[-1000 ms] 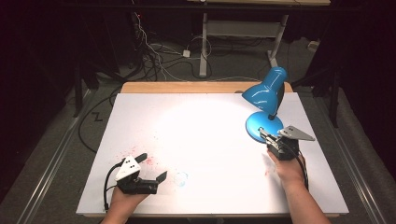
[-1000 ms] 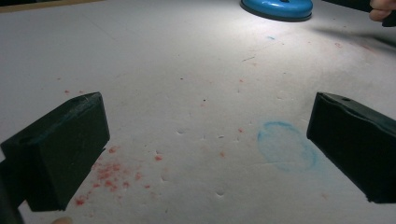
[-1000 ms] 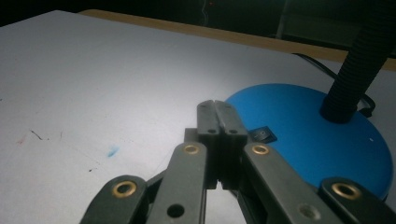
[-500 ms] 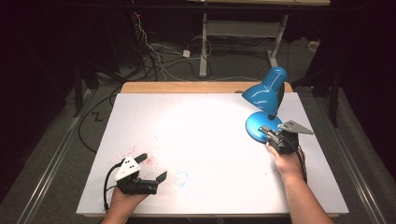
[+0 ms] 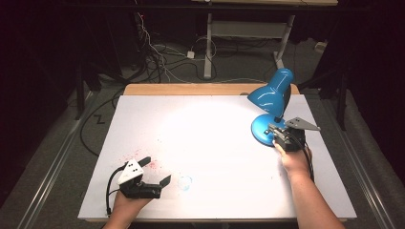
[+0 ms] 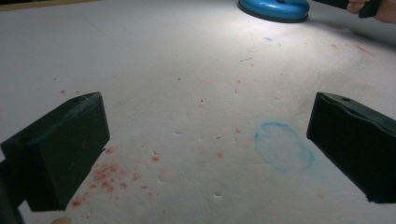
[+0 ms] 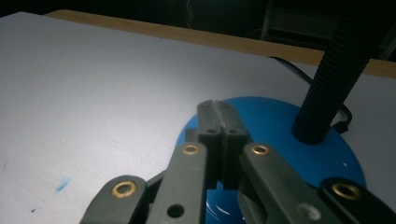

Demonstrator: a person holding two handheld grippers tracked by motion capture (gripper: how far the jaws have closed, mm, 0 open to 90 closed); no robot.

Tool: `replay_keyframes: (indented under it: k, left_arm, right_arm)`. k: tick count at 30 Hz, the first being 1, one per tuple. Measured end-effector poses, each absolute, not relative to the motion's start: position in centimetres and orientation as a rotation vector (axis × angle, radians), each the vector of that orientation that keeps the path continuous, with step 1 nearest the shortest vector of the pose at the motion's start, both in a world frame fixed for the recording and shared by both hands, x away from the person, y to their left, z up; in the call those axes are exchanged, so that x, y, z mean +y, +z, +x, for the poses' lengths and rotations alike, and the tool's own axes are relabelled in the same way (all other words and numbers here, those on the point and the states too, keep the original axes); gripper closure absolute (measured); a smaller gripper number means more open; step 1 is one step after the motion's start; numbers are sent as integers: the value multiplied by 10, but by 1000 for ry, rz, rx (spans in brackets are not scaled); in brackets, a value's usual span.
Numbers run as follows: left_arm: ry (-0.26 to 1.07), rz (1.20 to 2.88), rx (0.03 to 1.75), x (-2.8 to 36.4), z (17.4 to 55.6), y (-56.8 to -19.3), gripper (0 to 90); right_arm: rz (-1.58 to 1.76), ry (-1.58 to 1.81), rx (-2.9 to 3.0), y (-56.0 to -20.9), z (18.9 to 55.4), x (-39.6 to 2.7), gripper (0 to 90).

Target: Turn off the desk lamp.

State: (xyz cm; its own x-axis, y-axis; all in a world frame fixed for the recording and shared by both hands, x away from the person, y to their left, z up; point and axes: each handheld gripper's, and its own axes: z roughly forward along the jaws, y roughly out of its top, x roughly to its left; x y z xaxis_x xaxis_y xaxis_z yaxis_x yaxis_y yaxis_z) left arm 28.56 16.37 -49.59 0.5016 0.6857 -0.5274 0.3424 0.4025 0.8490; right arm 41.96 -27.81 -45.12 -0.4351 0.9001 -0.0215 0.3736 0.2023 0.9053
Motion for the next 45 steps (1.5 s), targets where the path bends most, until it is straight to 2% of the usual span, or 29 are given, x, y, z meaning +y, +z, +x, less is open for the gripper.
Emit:
replay_keyframes:
  k: [14,45]
  left_arm:
    - [283,1199,1079,163,285,-496,0]
    - [283,1203,1079,163,285,-496,0]
  right_arm:
    - [1262,1143,1944,-466,436,-279,900]
    - [1313,1110,1979,-472,437,-280,900]
